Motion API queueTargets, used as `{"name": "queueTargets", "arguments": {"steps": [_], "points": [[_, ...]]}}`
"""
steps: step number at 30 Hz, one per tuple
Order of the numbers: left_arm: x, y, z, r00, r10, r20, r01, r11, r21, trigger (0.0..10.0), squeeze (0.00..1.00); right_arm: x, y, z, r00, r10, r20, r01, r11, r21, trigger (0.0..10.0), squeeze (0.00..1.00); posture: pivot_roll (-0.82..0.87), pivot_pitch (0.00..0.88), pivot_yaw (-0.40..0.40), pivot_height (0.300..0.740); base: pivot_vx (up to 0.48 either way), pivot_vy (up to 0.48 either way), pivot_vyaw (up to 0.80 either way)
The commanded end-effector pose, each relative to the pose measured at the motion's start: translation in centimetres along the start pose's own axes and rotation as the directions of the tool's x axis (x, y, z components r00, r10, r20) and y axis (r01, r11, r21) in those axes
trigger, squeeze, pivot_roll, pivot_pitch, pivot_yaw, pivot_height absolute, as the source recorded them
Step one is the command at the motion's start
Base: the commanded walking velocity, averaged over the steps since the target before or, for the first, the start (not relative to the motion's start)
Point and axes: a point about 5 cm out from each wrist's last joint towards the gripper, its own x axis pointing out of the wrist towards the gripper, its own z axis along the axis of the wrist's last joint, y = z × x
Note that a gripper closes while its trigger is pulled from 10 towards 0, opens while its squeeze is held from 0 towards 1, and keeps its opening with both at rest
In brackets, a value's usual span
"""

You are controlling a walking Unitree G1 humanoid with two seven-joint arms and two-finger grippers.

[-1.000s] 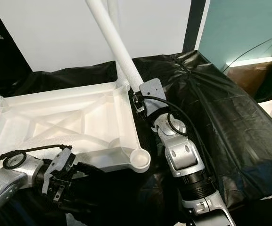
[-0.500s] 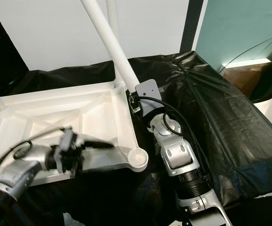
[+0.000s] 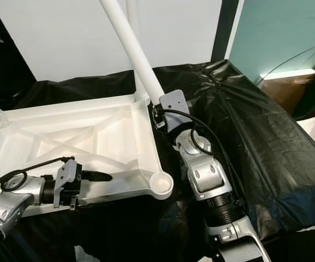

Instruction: Building children table

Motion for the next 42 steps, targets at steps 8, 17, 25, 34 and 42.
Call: {"name": "queueTargets", "arguments": {"steps": [8, 17, 25, 34, 42], "points": [[1.8, -0.2, -3.5, 0.981, 0.035, -0.189, -0.046, 0.998, -0.052, 2.5, 0.00, 0.6, 0.6, 1.4, 0.998, 0.003, 0.060, -0.004, 1.000, 0.020, 10.0, 0.00, -0.08, 0.001, 0.025, 0.740, 0.000, 0.000, 0.00], [4.0, -0.2, -3.1, 0.981, 0.058, -0.186, -0.061, 0.998, -0.011, 10.0, 0.00, 0.4, 0.8, 1.2, 0.998, -0.008, 0.054, 0.006, 0.999, 0.033, 10.0, 0.00, -0.09, 0.005, 0.034, 0.740, 0.000, 0.000, 0.00], [7.1, 1.0, -3.2, 0.971, 0.143, -0.192, -0.151, 0.988, -0.028, 10.0, 0.00, -0.5, 2.0, 0.3, 0.999, -0.009, 0.043, 0.006, 0.997, 0.072, 10.0, 0.00, -0.09, 0.011, 0.042, 0.740, 0.000, 0.000, 0.00], [8.7, 1.0, -2.5, 0.978, 0.177, -0.111, -0.189, 0.976, -0.109, 10.0, 0.00, -2.4, 1.6, -2.3, 0.998, -0.044, -0.039, 0.047, 0.996, 0.077, 10.0, 0.00, -0.11, 0.023, 0.052, 0.740, 0.000, 0.000, 0.00], [9.3, 1.3, -2.4, 0.978, 0.174, -0.119, -0.185, 0.979, -0.091, 10.0, 0.00, -3.9, 0.6, -3.0, 0.992, -0.097, -0.078, 0.102, 0.992, 0.073, 10.0, 0.00, -0.13, 0.027, 0.059, 0.740, 0.000, 0.000, 0.00]]}}
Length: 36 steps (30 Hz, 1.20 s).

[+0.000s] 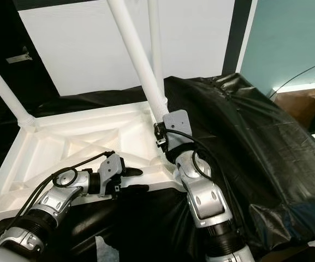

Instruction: Building children table

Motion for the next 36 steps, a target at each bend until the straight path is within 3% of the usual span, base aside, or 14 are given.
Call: {"name": "queueTargets", "arguments": {"steps": [1, 9, 10, 12, 14, 18, 31, 36], "points": [[0.5, -1.5, -3.1, 0.992, -0.005, -0.124, -0.006, 0.996, -0.092, 10.0, 0.00, -0.3, -0.5, -0.9, 0.998, -0.027, -0.056, 0.027, 1.000, 0.001, 10.0, 0.00, -0.13, 0.027, 0.059, 0.740, 0.000, 0.000, 0.00], [0.9, -0.6, -1.3, 0.999, 0.032, -0.032, -0.036, 0.991, -0.128, 10.0, 0.00, -1.1, -1.4, -0.1, 0.999, -0.027, -0.020, 0.027, 0.999, -0.017, 10.0, 0.00, -0.15, 0.023, 0.056, 0.740, 0.000, 0.000, 0.00], [0.8, -0.2, -0.2, 0.998, 0.043, 0.041, -0.035, 0.983, -0.179, 10.0, 0.00, -1.8, -1.4, -0.6, 0.999, -0.007, -0.031, 0.007, 1.000, -0.002, 10.0, 0.00, -0.15, 0.022, 0.056, 0.740, 0.000, 0.000, 0.00], [0.8, -0.2, -0.2, 0.998, 0.043, 0.041, -0.035, 0.983, -0.179, 10.0, 0.00, -1.8, -1.4, -0.6, 0.999, -0.007, -0.031, 0.007, 1.000, -0.002, 10.0, 0.00, -0.15, 0.022, 0.056, 0.740, 0.000, 0.000, 0.00], [0.6, 0.2, 1.4, 0.985, 0.055, 0.166, -0.011, 0.967, -0.256, 10.0, 0.00, -3.1, -1.4, -1.5, 0.999, 0.029, -0.040, -0.028, 0.999, 0.015, 10.0, 0.00, -0.15, 0.024, 0.052, 0.740, 0.000, 0.000, 0.00], [0.4, 0.6, 2.5, 0.967, 0.071, 0.245, 0.005, 0.955, -0.296, 10.0, 0.00, -4.2, -1.6, -2.8, 0.997, 0.045, -0.055, -0.043, 0.999, 0.032, 10.0, 0.00, -0.15, 0.025, 0.054, 0.740, 0.000, 0.000, 0.00], [0.9, 0.7, 3.0, 0.962, 0.101, 0.254, -0.019, 0.952, -0.307, 10.0, 0.00, -5.4, -0.1, -5.1, 0.989, 0.136, -0.065, -0.135, 0.991, 0.016, 10.0, 0.00, -0.14, 0.031, 0.053, 0.740, 0.000, 0.000, 0.00], [0.4, 0.9, 3.2, 0.957, 0.120, 0.263, -0.027, 0.943, -0.330, 10.0, 0.00, -5.0, -0.1, -3.2, 0.988, 0.154, 0.004, -0.154, 0.988, -0.025, 10.0, 0.00, -0.14, 0.030, 0.053, 0.740, 0.000, 0.000, 0.00]]}}
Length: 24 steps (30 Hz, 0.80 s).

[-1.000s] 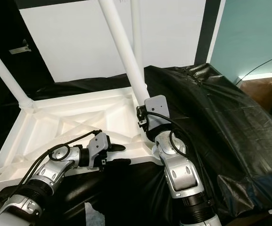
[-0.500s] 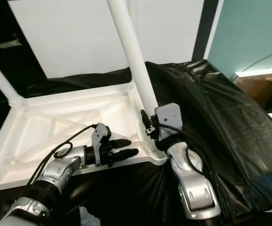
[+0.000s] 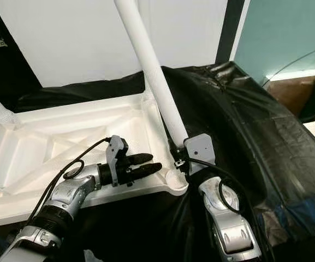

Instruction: Building children table

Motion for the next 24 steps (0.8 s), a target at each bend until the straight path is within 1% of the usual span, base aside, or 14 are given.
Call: {"name": "queueTargets", "arguments": {"steps": [1, 2, 3, 4, 6, 7, 8, 9, 13, 14, 19, 21, 22, 24], "points": [[-0.3, 0.1, 0.1, 1.000, 0.008, 0.006, -0.008, 1.000, -0.011, 10.0, 0.00, -0.1, 0.9, -1.0, 0.997, 0.047, -0.062, -0.047, 0.999, 0.016, 10.0, 0.00, -0.14, 0.030, 0.053, 0.740, 0.000, 0.000, 0.00], [-0.3, 0.1, 0.2, 1.000, 0.009, 0.009, -0.008, 1.000, -0.014, 10.0, 0.00, 0.0, 0.7, -0.6, 0.998, 0.041, -0.051, -0.041, 0.999, 0.009, 10.0, 0.00, -0.14, 0.030, 0.053, 0.740, 0.000, 0.000, 0.00], [-0.4, 0.1, 0.3, 1.000, 0.012, 0.012, -0.012, 1.000, -0.015, 10.0, 0.00, 0.2, -0.4, 0.3, 1.000, -0.013, -0.021, 0.013, 1.000, -0.004, 10.0, 0.00, -0.14, 0.027, 0.053, 0.740, 0.000, 0.000, 0.00], [-0.4, 0.1, 0.3, 1.000, 0.012, 0.012, -0.012, 1.000, -0.015, 10.0, 0.00, 0.2, -0.4, 0.3, 1.000, -0.013, -0.021, 0.013, 1.000, -0.004, 10.0, 0.00, -0.14, 0.027, 0.053, 0.740, 0.000, 0.000, 0.00], [-0.5, 0.2, 0.2, 1.000, 0.016, 0.009, -0.016, 1.000, -0.018, 10.0, 0.00, 0.3, -2.1, 2.2, 0.994, -0.099, 0.036, 0.100, 0.994, -0.037, 10.0, 0.00, -0.15, 0.026, 0.052, 0.740, 0.000, 0.000, 0.00], [-0.5, 0.2, 0.2, 1.000, 0.016, 0.009, -0.016, 1.000, -0.018, 10.0, 0.00, 0.3, -2.1, 2.2, 0.994, -0.099, 0.036, 0.100, 0.994, -0.037, 10.0, 0.00, -0.15, 0.026, 0.052, 0.740, 0.000, 0.000, 0.00], [-0.5, 0.2, 0.1, 1.000, 0.014, 0.005, -0.014, 1.000, -0.018, 10.0, 0.00, 0.2, -2.5, 3.1, 0.991, -0.115, 0.066, 0.118, 0.992, -0.043, 10.0, 0.00, -0.16, 0.025, 0.052, 0.740, 0.000, 0.000, 0.00], [-0.6, 0.1, 0.0, 1.000, 0.011, 0.002, -0.011, 1.000, -0.020, 10.0, 0.00, 0.2, -2.6, 3.9, 0.990, -0.109, 0.090, 0.114, 0.992, -0.047, 10.0, 0.00, -0.16, 0.025, 0.052, 0.740, 0.000, 0.000, 0.00], [-0.5, 0.1, -0.2, 1.000, 0.010, -0.003, -0.010, 1.000, -0.024, 10.0, 0.00, 0.0, -2.1, 5.1, 0.990, -0.062, 0.129, 0.070, 0.996, -0.054, 10.0, 0.00, -0.17, 0.024, 0.049, 0.740, 0.000, 0.000, 0.00], [-0.5, 0.1, -0.2, 1.000, 0.010, -0.003, -0.010, 1.000, -0.024, 10.0, 0.00, 0.0, -2.1, 5.1, 0.990, -0.062, 0.129, 0.070, 0.996, -0.054, 10.0, 0.00, -0.17, 0.024, 0.049, 0.740, 0.000, 0.000, 0.00], [0.1, 0.0, -0.3, 1.000, 0.007, -0.004, -0.007, 0.999, -0.032, 10.0, 0.00, -0.5, -1.0, 5.5, 0.991, 0.039, 0.130, -0.033, 0.998, -0.046, 10.0, 0.00, -0.18, 0.020, 0.041, 0.740, 0.000, 0.000, 0.00], [0.5, -0.1, -0.2, 1.000, 0.005, 0.005, -0.005, 0.999, -0.034, 10.0, 0.00, -0.5, -0.6, 5.2, 0.990, 0.066, 0.126, -0.070, 0.997, 0.023, 10.0, 0.00, -0.18, 0.022, 0.036, 0.740, 0.000, 0.000, 0.00], [0.5, -0.1, -0.2, 1.000, 0.005, 0.005, -0.005, 0.999, -0.034, 10.0, 0.00, -0.5, -0.6, 5.2, 0.990, 0.066, 0.126, -0.070, 0.997, 0.023, 10.0, 0.00, -0.18, 0.022, 0.036, 0.740, 0.000, 0.000, 0.00], [0.7, -0.2, -0.2, 1.000, 0.006, 0.008, -0.005, 0.999, -0.036, 10.0, 0.00, -0.3, -0.3, 5.1, 0.989, 0.081, 0.126, -0.091, 0.993, 0.074, 10.0, 0.00, -0.17, 0.023, 0.033, 0.740, 0.000, 0.000, 0.00]]}}
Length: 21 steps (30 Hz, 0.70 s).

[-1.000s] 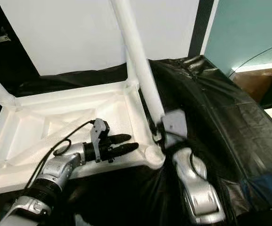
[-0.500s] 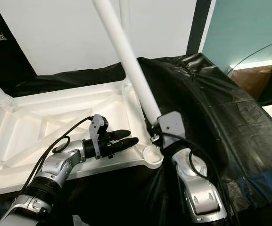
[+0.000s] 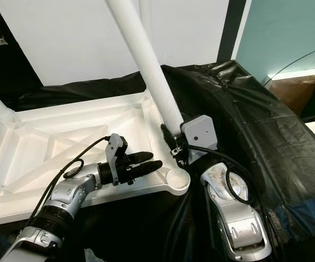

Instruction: Building children table

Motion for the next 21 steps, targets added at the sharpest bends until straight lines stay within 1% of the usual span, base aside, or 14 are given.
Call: {"name": "queueTargets", "arguments": {"steps": [1, 3, 5, 8, 9, 11, 12, 13, 14, 15, 20, 21], "points": [[0.2, 0.1, -0.1, 1.000, 0.004, -0.009, -0.004, 1.000, -0.003, 10.0, 0.00, 0.5, 0.4, -0.1, 0.999, 0.034, 0.011, -0.035, 0.998, 0.061, 10.0, 0.00, -0.17, 0.025, 0.032, 0.740, 0.000, 0.000, 0.00], [0.2, 0.0, -0.1, 1.000, 0.004, -0.008, -0.004, 1.000, -0.004, 10.0, 0.00, 0.7, 0.5, -0.1, 0.999, 0.043, 0.012, -0.044, 0.996, 0.075, 10.0, 0.00, -0.16, 0.025, 0.032, 0.740, 0.000, 0.000, 0.00], [0.1, 0.0, -0.1, 1.000, 0.010, -0.005, -0.010, 1.000, -0.002, 10.0, 0.00, 1.2, 0.8, -0.5, 0.997, 0.071, 0.007, -0.071, 0.991, 0.114, 10.0, 0.00, -0.14, 0.029, 0.024, 0.740, 0.000, 0.000, 0.00], [-0.3, 0.0, -0.2, 1.000, 0.026, 0.000, -0.026, 1.000, -0.002, 10.0, 0.00, 1.4, 1.2, -0.9, 0.995, 0.099, -0.008, -0.095, 0.978, 0.188, 10.0, 0.00, -0.12, 0.034, 0.018, 0.740, 0.000, 0.000, 0.00], [-0.4, 0.0, -0.2, 1.000, 0.030, 0.001, -0.030, 1.000, -0.003, 10.0, 0.00, 1.4, 1.3, -1.0, 0.995, 0.102, -0.012, -0.097, 0.975, 0.202, 10.0, 0.00, -0.12, 0.034, 0.018, 0.740, 0.000, 0.000, 0.00], [-0.4, 0.0, -0.2, 1.000, 0.030, 0.001, -0.030, 1.000, -0.003, 10.0, 0.00, 1.4, 1.3, -1.0, 0.995, 0.102, -0.012, -0.097, 0.975, 0.202, 10.0, 0.00, -0.12, 0.034, 0.018, 0.740, 0.000, 0.000, 0.00], [-0.7, 0.1, -0.3, 0.999, 0.043, 0.000, -0.043, 0.999, -0.006, 10.0, 0.00, 1.2, 1.4, -1.4, 0.994, 0.108, -0.028, -0.097, 0.965, 0.245, 10.0, 0.00, -0.11, 0.042, 0.015, 0.740, 0.000, 0.000, 0.00], [-0.7, 0.1, -0.3, 0.999, 0.043, 0.000, -0.043, 0.999, -0.006, 10.0, 0.00, 1.2, 1.4, -1.4, 0.994, 0.108, -0.028, -0.097, 0.965, 0.245, 10.0, 0.00, -0.11, 0.042, 0.015, 0.740, 0.000, 0.000, 0.00], [-1.1, 0.0, -0.5, 0.999, 0.052, -0.003, -0.052, 0.999, -0.010, 10.0, 0.00, 0.9, 1.6, -1.9, 0.993, 0.104, -0.049, -0.084, 0.947, 0.311, 10.0, 0.00, -0.10, 0.050, 0.011, 0.740, 0.000, 0.000, 0.00], [-1.2, -0.1, -0.7, 0.999, 0.054, -0.005, -0.054, 0.998, -0.012, 10.0, 0.00, 0.8, 1.7, -2.0, 0.993, 0.103, -0.055, -0.079, 0.941, 0.330, 10.0, 0.00, -0.10, 0.053, 0.011, 0.740, 0.000, 0.000, 0.00], [-1.4, -0.3, -0.9, 0.998, 0.056, -0.009, -0.056, 0.998, -0.020, 10.0, 0.00, 0.3, 1.6, -2.0, 0.994, 0.093, -0.060, -0.065, 0.930, 0.362, 10.0, 0.00, -0.11, 0.061, 0.011, 0.740, 0.000, 0.000, 0.00], [-1.4, -0.3, -1.1, 0.998, 0.056, -0.011, -0.056, 0.998, -0.023, 10.0, 0.00, 0.1, 1.4, -1.8, 0.995, 0.082, -0.062, -0.053, 0.925, 0.375, 10.0, 0.00, -0.12, 0.063, 0.009, 0.740, 0.000, 0.000, 0.00]]}}
